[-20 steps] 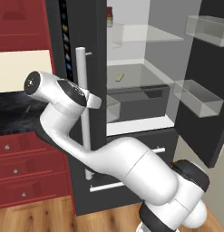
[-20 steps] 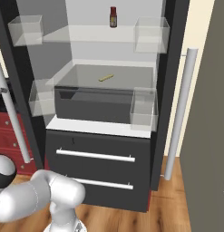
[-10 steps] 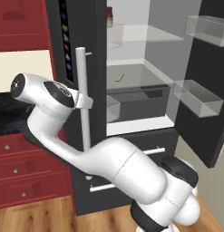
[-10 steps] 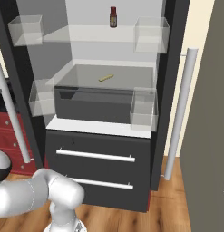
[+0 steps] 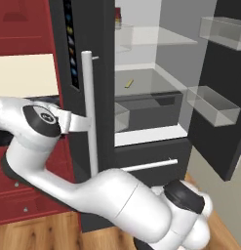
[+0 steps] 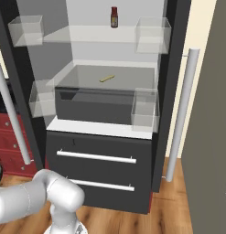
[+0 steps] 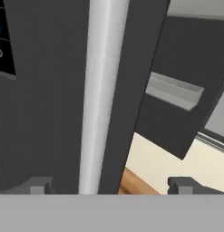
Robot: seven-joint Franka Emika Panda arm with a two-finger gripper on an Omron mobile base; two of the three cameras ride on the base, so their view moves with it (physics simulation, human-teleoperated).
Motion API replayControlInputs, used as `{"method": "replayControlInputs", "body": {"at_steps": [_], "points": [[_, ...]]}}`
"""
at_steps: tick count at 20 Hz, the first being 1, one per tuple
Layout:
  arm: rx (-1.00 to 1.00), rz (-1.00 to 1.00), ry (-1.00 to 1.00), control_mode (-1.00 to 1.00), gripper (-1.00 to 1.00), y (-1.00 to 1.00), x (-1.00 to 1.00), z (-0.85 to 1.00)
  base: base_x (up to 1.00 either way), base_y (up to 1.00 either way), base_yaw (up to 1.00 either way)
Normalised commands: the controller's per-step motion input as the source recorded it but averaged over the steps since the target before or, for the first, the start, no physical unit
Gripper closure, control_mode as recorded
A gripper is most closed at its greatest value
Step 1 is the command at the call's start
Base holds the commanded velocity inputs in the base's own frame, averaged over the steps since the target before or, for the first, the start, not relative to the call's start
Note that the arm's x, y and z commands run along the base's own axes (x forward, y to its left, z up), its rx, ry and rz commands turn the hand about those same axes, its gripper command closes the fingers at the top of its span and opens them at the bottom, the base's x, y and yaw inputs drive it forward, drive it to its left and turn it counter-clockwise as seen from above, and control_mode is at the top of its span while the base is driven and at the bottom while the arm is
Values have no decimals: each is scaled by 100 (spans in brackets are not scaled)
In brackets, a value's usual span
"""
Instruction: Retrieve the butter from the fridge and place it on a plate on the dining table. Then retrieve the butter knife by the fridge and place it near the plate.
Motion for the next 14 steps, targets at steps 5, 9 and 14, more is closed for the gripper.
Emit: {"method": "replayControlInputs", "body": {"at_steps": [5, 9, 14], "points": [[-1, -1, 0, -100, -100, -26, -92, -18, 0, 0, 0], [1, -7, 0, -100, -100, -93, -65, -19, 0, 0, 0], [15, 0, 7, -100, -100, -100, -20, -1, 0, 0, 0]]}}
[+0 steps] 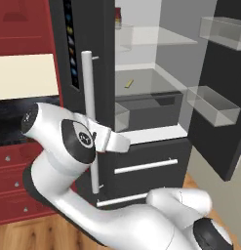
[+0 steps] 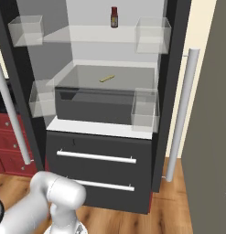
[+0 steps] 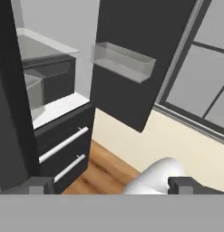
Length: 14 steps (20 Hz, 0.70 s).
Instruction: Retrieve the butter from the fridge and place it on a plate on the dining table. Then retrieve the butter knife by the fridge and place it near the plate.
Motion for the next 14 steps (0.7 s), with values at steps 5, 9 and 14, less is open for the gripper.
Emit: {"method": "replayControlInputs", "body": {"at_steps": [5, 9, 14], "points": [[56, 23, 1, -100, -100, -97, -27, 0, 0, 0, 0], [60, 28, 0, -100, -100, -82, -26, 1, 0, 0, 0], [64, 23, 1, -100, -100, -98, 0, 0, 0, 0, 0]]}}
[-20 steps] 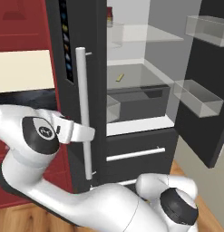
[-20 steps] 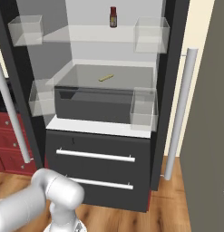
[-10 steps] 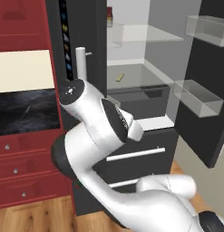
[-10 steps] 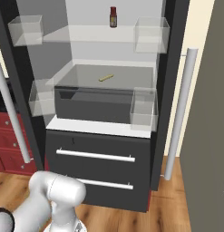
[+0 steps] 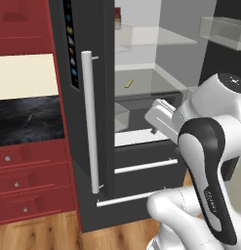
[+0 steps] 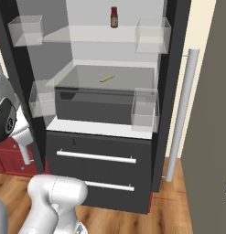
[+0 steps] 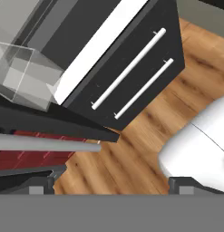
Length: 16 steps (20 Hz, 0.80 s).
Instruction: Retrieve the butter from the fridge and place it on a plate on the dining table. Then retrieve the butter knife by the fridge and place it near the plate.
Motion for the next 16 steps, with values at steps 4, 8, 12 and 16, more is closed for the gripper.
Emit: {"method": "replayControlInputs", "body": {"at_steps": [4, 8, 12, 16], "points": [[65, 14, 19, -100, -100, -60, 24, -21, 0, 0, 0], [40, 10, 3, -100, -100, -16, 45, -12, 0, 0, 0], [5, 2, 0, -100, -100, 27, 56, 0, 0, 0, 0], [3, 0, 0, -100, -100, 10, 82, 0, 0, 0, 0]]}}
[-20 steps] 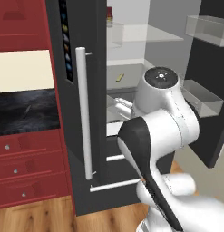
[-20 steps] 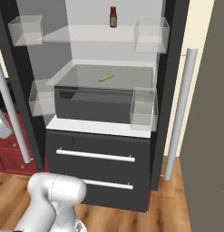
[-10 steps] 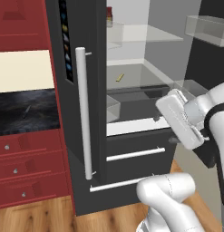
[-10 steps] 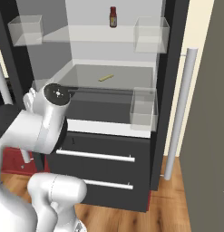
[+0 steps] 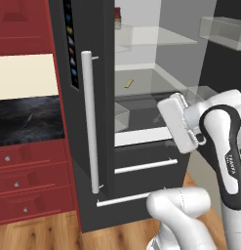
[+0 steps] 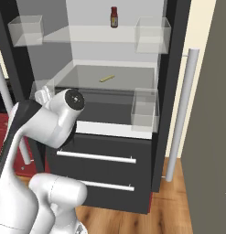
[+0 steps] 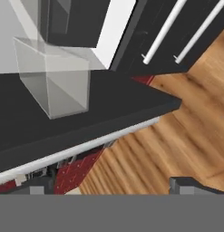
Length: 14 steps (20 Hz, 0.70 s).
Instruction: Retrieve the butter from the fridge and place it on a plate on the dining table. Then retrieve the butter knife by the fridge and place it near the plate.
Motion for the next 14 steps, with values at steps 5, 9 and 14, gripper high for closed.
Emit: {"method": "replayControlInputs", "body": {"at_steps": [5, 9, 14], "points": [[15, 0, 0, -100, -100, 1, 75, -4, 0, 0, 0], [4, 0, -5, -100, -100, 32, 15, -8, 0, 0, 0], [1, 0, -6, -100, -100, 42, 20, -3, 0, 0, 0]]}}
